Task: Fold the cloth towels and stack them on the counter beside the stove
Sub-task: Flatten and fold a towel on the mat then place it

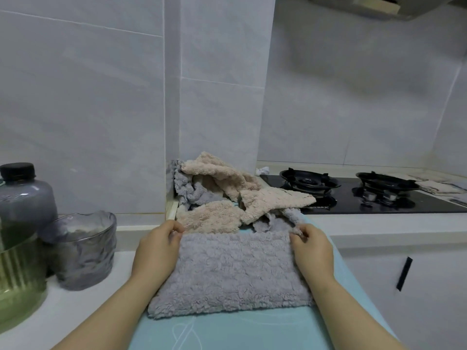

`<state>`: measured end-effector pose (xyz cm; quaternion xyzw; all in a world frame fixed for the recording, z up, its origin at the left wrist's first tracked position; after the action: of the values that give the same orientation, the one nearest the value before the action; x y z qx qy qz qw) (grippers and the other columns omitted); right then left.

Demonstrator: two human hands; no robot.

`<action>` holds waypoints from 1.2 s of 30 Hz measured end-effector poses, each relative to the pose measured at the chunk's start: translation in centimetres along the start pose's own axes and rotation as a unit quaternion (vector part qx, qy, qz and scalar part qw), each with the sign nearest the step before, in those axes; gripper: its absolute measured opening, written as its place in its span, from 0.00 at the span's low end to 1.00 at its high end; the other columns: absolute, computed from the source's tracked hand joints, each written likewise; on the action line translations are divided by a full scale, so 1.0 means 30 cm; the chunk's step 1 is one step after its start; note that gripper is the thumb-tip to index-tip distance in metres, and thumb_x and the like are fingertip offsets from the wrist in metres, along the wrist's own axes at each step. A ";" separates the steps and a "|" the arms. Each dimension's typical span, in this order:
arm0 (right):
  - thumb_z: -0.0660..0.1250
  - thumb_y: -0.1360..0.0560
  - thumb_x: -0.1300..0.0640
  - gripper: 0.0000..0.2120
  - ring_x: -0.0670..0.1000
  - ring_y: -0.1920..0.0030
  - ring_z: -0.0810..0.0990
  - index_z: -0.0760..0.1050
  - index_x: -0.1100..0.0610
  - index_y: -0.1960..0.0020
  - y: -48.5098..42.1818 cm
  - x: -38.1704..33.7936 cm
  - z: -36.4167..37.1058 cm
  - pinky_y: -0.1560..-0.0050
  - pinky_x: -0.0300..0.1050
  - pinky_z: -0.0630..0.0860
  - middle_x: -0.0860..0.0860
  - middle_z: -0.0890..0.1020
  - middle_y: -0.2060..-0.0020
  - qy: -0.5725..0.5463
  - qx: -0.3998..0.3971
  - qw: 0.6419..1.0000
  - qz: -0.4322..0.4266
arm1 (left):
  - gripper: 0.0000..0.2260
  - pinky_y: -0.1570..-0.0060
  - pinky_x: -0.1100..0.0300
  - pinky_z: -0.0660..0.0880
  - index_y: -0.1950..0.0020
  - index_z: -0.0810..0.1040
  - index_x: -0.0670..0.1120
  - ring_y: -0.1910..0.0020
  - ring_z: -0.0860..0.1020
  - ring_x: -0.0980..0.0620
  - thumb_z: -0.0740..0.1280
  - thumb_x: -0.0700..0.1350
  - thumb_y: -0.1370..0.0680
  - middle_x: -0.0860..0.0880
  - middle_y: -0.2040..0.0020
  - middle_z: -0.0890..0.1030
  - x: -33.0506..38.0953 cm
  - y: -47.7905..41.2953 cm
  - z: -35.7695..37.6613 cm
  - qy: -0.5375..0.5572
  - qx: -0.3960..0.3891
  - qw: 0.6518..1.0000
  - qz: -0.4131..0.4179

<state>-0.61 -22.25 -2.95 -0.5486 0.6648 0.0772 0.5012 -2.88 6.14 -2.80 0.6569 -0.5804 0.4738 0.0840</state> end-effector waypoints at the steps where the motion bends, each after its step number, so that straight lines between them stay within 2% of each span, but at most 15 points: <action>1: 0.60 0.23 0.61 0.06 0.57 0.53 0.77 0.76 0.60 0.53 0.003 0.002 0.004 0.57 0.48 0.71 0.54 0.80 0.57 0.003 -0.001 1.000 -0.003 | 0.08 0.62 0.59 0.64 0.54 0.75 0.51 0.55 0.75 0.49 0.61 0.39 0.22 0.49 0.56 0.79 0.004 -0.004 0.001 -0.009 -0.005 1.000 0.006; 3: 0.56 0.21 0.62 0.13 0.55 0.46 0.76 0.75 0.56 0.41 0.005 0.005 0.010 0.53 0.45 0.69 0.53 0.79 0.46 0.017 -0.015 1.000 -0.005 | 0.09 0.58 0.58 0.66 0.49 0.77 0.49 0.51 0.73 0.48 0.60 0.39 0.21 0.48 0.48 0.79 0.015 -0.004 0.005 -0.076 -0.019 0.997 0.023; 5: 0.53 0.21 0.63 0.19 0.56 0.44 0.76 0.69 0.53 0.33 0.006 0.005 0.015 0.52 0.46 0.70 0.53 0.78 0.41 0.050 -0.036 0.998 -0.001 | 0.11 0.49 0.54 0.71 0.46 0.79 0.48 0.44 0.73 0.44 0.61 0.38 0.23 0.48 0.42 0.78 0.044 0.011 0.010 -0.154 0.026 0.981 0.112; 7: 0.52 0.21 0.62 0.22 0.57 0.45 0.76 0.63 0.51 0.29 0.007 0.002 0.020 0.54 0.47 0.71 0.53 0.77 0.40 0.098 -0.052 0.994 -0.007 | 0.13 0.39 0.47 0.71 0.46 0.80 0.50 0.36 0.71 0.44 0.59 0.46 0.25 0.51 0.38 0.77 0.098 0.047 0.012 -0.124 0.034 0.969 0.210; 9: 0.53 0.23 0.60 0.23 0.56 0.49 0.77 0.60 0.50 0.28 0.009 -0.001 0.023 0.60 0.45 0.71 0.53 0.78 0.42 0.142 -0.066 0.988 -0.011 | 0.26 0.28 0.49 0.56 0.36 0.73 0.57 0.26 0.56 0.54 0.48 0.62 0.28 0.61 0.31 0.64 0.149 0.092 0.041 -0.073 -0.104 0.966 0.225; 11: 0.54 0.24 0.59 0.25 0.56 0.49 0.76 0.58 0.52 0.27 0.016 -0.001 0.019 0.61 0.45 0.70 0.53 0.77 0.43 0.188 -0.082 0.979 -0.012 | 0.36 0.27 0.54 0.43 0.27 0.57 0.63 0.27 0.41 0.60 0.38 0.74 0.33 0.66 0.28 0.50 0.158 0.135 0.092 -0.146 -0.261 0.932 0.203; 13: 0.55 0.24 0.56 0.25 0.57 0.46 0.75 0.57 0.53 0.28 0.027 0.003 0.010 0.60 0.45 0.69 0.53 0.76 0.42 0.226 -0.093 0.970 -0.011 | 0.43 0.28 0.53 0.36 0.26 0.47 0.65 0.26 0.37 0.58 0.32 0.75 0.40 0.63 0.26 0.43 0.144 0.153 0.124 -0.247 -0.329 0.888 0.203; 18: 0.55 0.23 0.48 0.24 0.58 0.42 0.74 0.57 0.53 0.30 0.057 0.003 -0.029 0.56 0.47 0.69 0.53 0.76 0.41 0.279 -0.133 0.951 0.007 | 0.46 0.28 0.50 0.35 0.26 0.46 0.64 0.24 0.39 0.54 0.32 0.78 0.43 0.58 0.23 0.43 0.123 0.155 0.149 -0.304 -0.350 0.865 0.193; 21: 0.55 0.23 0.43 0.26 0.57 0.40 0.73 0.56 0.52 0.29 0.089 -0.002 -0.070 0.54 0.46 0.68 0.53 0.72 0.38 0.286 -0.165 0.944 0.025 | 0.36 0.27 0.49 0.36 0.25 0.47 0.63 0.24 0.41 0.53 0.38 0.74 0.31 0.57 0.23 0.44 0.126 0.161 0.149 -0.324 -0.354 0.859 0.180; 24: 0.58 0.25 0.41 0.22 0.55 0.45 0.74 0.63 0.53 0.37 0.107 -0.001 -0.115 0.55 0.44 0.67 0.51 0.74 0.42 0.277 -0.206 0.936 0.066 | 0.41 0.27 0.49 0.36 0.25 0.47 0.63 0.23 0.42 0.53 0.34 0.76 0.37 0.57 0.23 0.44 0.129 0.163 0.145 -0.324 -0.356 0.857 0.184; 27: 0.65 0.29 0.44 0.14 0.53 0.57 0.75 0.67 0.54 0.58 0.105 0.015 -0.135 0.61 0.44 0.68 0.49 0.76 0.60 0.186 -0.231 0.948 0.113 | 0.44 0.27 0.49 0.37 0.25 0.47 0.62 0.23 0.42 0.53 0.33 0.75 0.39 0.56 0.22 0.44 0.137 0.169 0.136 -0.314 -0.363 0.856 0.192; 29: 0.69 0.30 0.49 0.15 0.51 0.64 0.74 0.66 0.56 0.64 0.104 0.014 -0.149 0.64 0.43 0.67 0.51 0.74 0.67 0.108 -0.215 0.961 0.138 | 0.47 0.27 0.50 0.39 0.25 0.49 0.62 0.23 0.42 0.53 0.34 0.78 0.41 0.56 0.22 0.44 0.145 0.167 0.122 -0.287 -0.354 0.868 0.195; 31: 0.71 0.29 0.56 0.15 0.49 0.69 0.70 0.66 0.58 0.67 0.109 -0.003 -0.171 0.70 0.42 0.63 0.52 0.72 0.70 0.022 -0.191 0.967 0.164 | 0.41 0.26 0.50 0.42 0.25 0.52 0.61 0.23 0.44 0.54 0.40 0.78 0.34 0.56 0.22 0.47 0.151 0.161 0.092 -0.265 -0.320 0.888 0.197; 33: 0.72 0.29 0.60 0.18 0.48 0.73 0.67 0.65 0.58 0.70 0.109 -0.021 -0.187 0.73 0.41 0.60 0.51 0.69 0.76 -0.049 -0.178 0.966 0.181 | 0.29 0.26 0.50 0.43 0.26 0.54 0.62 0.24 0.46 0.55 0.48 0.69 0.25 0.58 0.23 0.49 0.148 0.156 0.048 -0.257 -0.291 0.900 0.201; 36: 0.70 0.29 0.64 0.18 0.48 0.79 0.61 0.63 0.57 0.70 0.101 -0.047 -0.178 0.79 0.37 0.57 0.50 0.65 0.79 -0.109 -0.181 0.957 0.196 | 0.25 0.27 0.48 0.41 0.26 0.53 0.62 0.24 0.44 0.55 0.52 0.63 0.22 0.57 0.23 0.49 0.099 0.164 0.007 -0.295 -0.327 0.877 0.190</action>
<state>-6.32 -23.64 -0.64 -0.4774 0.6754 0.3526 0.4378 -7.27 2.43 -2.94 0.5780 -0.8142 0.0480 0.0273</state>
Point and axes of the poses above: each hand's wrist, its own y-axis away from the middle knuckle, its own z-axis out of the palm, x = y × z, the point moved 3 cm from there along -y, towards the middle knuckle
